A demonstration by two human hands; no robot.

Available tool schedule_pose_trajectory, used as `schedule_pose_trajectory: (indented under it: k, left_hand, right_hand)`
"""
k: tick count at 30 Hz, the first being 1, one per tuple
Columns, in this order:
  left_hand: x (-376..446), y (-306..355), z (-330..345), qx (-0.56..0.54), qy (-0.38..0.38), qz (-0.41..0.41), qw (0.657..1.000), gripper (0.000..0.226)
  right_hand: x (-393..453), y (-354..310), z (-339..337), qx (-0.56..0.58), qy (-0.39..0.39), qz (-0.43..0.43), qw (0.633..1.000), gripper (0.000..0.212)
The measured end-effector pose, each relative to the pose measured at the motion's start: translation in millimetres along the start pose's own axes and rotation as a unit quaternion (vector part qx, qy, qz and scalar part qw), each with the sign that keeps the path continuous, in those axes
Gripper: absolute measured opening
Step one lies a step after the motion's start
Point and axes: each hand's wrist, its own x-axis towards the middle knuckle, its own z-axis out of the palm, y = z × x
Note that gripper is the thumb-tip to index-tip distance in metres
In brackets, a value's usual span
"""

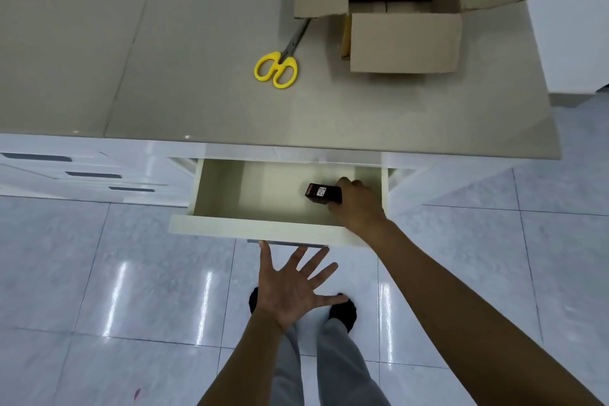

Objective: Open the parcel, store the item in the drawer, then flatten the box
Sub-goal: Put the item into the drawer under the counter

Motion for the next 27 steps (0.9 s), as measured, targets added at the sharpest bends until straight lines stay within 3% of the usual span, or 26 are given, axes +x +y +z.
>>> schedule_pose_trajectory:
  k: [3, 7, 11, 13, 16, 18, 22, 27]
  left_hand:
    - [-1, -1, 1, -0.007, -0.005, 0.006, 1.000, 0.110]
    - [-5, -1, 11, -0.011, 0.032, 0.022, 0.999, 0.108]
    - [-16, -5, 17, -0.046, 0.127, 0.100, 0.986, 0.098]
    - [-23, -5, 24, -0.081, 0.077, 0.122, 0.986, 0.092]
    - [-28, -8, 34, -0.114, 0.025, 0.134, 0.984, 0.094]
    - [-26, -7, 40, -0.123, 0.033, 0.138, 0.982, 0.092]
    - [-21, 2, 55, -0.107, 0.053, 0.144, 0.982, 0.088]
    - [-3, 23, 81, -0.086, 0.054, 0.159, 0.982, 0.097]
  right_hand:
    - [9, 3, 5, -0.028, -0.044, 0.018, 0.998, 0.047]
    - [1, -2, -3, -0.050, -0.044, 0.013, 0.998, 0.049]
    - [-33, -29, -39, -0.062, -0.019, -0.110, 0.992, 0.036]
    - [-58, -46, -61, -0.042, 0.072, -0.229, 0.970, 0.029]
    - [-78, -63, -94, -0.015, 0.287, -0.347, 0.893, 0.025]
    - [-73, -63, -115, -0.031, 0.339, -0.330, 0.880, 0.029]
    - [-50, -48, -131, -0.129, 0.257, -0.204, 0.936, 0.044]
    - [-47, -48, -127, -0.156, 0.255, -0.185, 0.936, 0.042]
